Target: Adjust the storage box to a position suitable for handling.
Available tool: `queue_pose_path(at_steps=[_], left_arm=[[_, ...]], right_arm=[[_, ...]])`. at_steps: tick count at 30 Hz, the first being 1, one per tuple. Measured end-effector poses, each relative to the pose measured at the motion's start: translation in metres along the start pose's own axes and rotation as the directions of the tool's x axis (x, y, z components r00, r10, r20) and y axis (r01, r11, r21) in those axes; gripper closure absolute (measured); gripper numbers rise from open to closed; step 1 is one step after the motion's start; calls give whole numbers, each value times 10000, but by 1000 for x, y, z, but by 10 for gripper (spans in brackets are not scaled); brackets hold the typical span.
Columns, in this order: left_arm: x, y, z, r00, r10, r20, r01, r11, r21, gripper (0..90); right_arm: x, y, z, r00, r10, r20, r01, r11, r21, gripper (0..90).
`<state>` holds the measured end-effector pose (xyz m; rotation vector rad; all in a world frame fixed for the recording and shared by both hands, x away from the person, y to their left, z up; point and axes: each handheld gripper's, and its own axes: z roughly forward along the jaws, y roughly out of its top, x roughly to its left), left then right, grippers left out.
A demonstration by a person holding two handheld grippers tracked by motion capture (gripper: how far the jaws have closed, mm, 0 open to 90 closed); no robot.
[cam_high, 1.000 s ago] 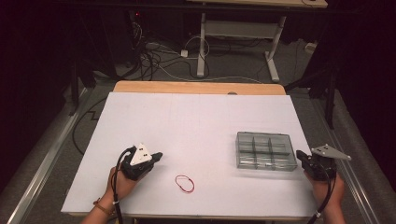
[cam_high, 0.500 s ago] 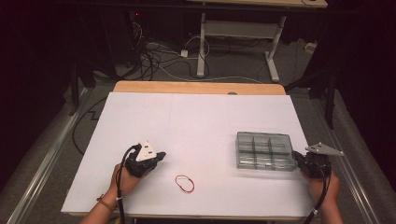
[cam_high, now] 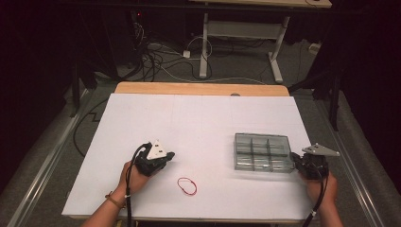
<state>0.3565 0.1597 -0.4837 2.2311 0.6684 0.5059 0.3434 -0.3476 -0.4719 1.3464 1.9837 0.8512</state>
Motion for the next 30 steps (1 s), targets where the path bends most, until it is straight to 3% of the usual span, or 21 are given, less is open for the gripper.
queue_pose_path(at_steps=[14,19,25,30], left_arm=[[-17,27,28,9968,557,575,-566,9983,154,879],[-24,42,41,9923,739,996,-768,9967,254,879],[-28,51,54,9903,781,1147,-820,9962,300,879],[-35,56,61,9876,1077,1142,-1133,9926,441,879]], right_arm=[[31,11,13,9957,-847,-373,855,9961,200,900],[48,16,17,9905,-1304,-429,1310,9913,101,900],[61,22,23,9856,-1570,-625,1579,9874,93,900],[74,25,26,9784,-1863,-896,1877,9822,73,900]])
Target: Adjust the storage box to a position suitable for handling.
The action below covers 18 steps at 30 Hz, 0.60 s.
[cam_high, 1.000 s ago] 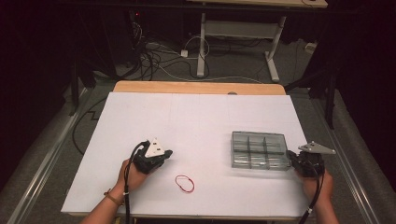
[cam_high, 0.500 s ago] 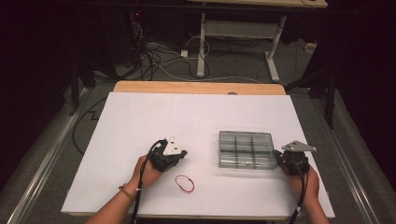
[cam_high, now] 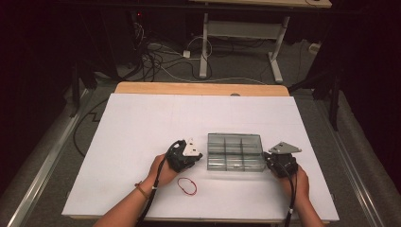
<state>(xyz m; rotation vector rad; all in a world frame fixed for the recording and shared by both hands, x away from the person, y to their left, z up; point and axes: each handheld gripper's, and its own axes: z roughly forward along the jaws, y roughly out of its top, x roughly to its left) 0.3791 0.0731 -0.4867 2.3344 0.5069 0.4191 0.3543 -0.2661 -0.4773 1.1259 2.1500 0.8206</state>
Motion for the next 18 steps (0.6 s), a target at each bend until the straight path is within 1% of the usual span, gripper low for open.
queue_pose_path(at_steps=[2,4,6,7,8,9,11,12,14,16,18], left_arm=[[0,0,0,10000,-15,-7,15,10000,-5,879],[3,-2,0,9997,-135,-218,137,9998,106,879],[7,-4,-3,9994,-282,-192,285,9995,114,879],[8,-5,-3,9990,-381,-241,384,9992,101,879],[8,-5,-3,9990,-381,-241,384,9992,101,880],[11,-7,-5,9980,-436,-456,442,9990,112,880],[12,-8,-5,9976,-484,-495,492,9987,150,880],[15,-10,-6,9969,-551,-556,564,9982,218,880],[17,-12,-7,9953,-702,-667,719,9971,245,880],[19,-13,-8,9940,-733,-815,756,9968,266,880],[22,-15,-9,9923,-882,-868,906,9956,249,880]], right_arm=[[5,3,2,9999,-114,-129,113,9999,-22,900],[11,7,5,9995,-274,-185,273,9996,-59,900],[15,10,8,9991,-389,-158,388,9992,-61,900],[15,11,9,9989,-404,-225,402,9992,-84,900],[17,12,10,9989,-385,-275,383,9992,-68,900],[19,14,11,9988,-419,-252,417,9991,-79,900],[20,15,12,9986,-469,-234,468,9989,-66,900],[24,18,15,9981,-579,-193,577,9983,-81,900],[25,20,17,9976,-616,-303,612,9980,-140,900],[28,22,18,9975,-629,-332,626,9980,-119,900],[30,24,20,9968,-694,-397,688,9975,-146,900]])
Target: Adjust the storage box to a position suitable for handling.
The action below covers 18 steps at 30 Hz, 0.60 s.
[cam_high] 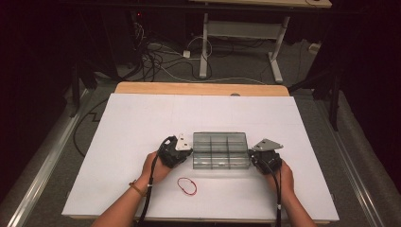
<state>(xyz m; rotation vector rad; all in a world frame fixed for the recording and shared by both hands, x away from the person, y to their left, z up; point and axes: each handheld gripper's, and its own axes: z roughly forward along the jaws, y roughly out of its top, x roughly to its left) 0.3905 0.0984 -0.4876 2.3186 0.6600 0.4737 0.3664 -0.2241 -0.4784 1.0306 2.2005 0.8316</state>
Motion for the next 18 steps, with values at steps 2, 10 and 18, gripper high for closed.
queue_pose_path(at_steps=[2,10,18], left_arm=[[2,-1,-1,9999,-7,-115,7,10000,30,880],[15,-10,-6,9989,-315,-345,317,9995,50,880],[24,-16,-9,9963,-513,-683,523,9985,134,880]], right_arm=[[2,2,2,10000,-36,29,36,10000,2,900],[11,13,12,9997,-222,-79,221,9997,-73,900],[17,26,25,9996,-283,-32,283,9996,-89,900]])
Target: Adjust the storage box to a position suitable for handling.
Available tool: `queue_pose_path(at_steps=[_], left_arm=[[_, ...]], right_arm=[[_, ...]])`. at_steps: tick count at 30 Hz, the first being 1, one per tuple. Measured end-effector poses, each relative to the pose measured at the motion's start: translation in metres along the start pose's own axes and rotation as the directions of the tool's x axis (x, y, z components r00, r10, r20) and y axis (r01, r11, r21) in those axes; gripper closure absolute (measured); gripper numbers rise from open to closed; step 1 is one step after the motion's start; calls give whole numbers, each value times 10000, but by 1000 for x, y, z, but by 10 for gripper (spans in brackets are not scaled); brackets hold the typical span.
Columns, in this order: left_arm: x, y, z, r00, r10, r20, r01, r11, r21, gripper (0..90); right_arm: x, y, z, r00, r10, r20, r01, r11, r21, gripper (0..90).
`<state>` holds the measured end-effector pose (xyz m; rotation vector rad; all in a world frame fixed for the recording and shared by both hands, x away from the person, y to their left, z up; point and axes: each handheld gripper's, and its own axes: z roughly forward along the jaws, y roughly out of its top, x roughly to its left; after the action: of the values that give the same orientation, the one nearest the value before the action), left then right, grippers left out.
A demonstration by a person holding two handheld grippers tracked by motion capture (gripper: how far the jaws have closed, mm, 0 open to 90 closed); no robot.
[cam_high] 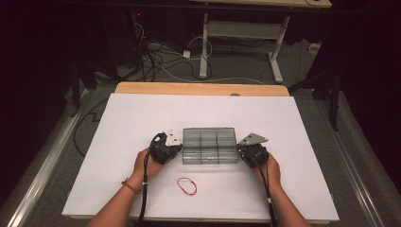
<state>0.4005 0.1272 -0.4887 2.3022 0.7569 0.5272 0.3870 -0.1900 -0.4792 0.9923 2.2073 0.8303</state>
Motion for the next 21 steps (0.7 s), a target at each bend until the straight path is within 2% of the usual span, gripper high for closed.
queue_pose_path(at_steps=[2,8,11,15,21], left_arm=[[3,-1,0,9998,-60,-183,60,10000,22,881],[14,-3,0,9990,-334,-311,335,9994,29,880],[18,-3,1,9984,-490,-291,491,9988,21,881],[22,-4,2,9977,-509,-446,511,9987,32,881],[24,-4,2,9973,-623,-384,625,9980,34,881]], right_arm=[[2,3,2,10000,-27,46,27,10000,9,900],[8,9,9,9996,-295,-21,294,9996,-52,900],[9,13,13,9996,-289,-65,289,9996,11,900],[10,18,18,9996,-266,-23,266,9996,133,900],[10,20,21,9999,-164,-47,166,9995,253,900]])
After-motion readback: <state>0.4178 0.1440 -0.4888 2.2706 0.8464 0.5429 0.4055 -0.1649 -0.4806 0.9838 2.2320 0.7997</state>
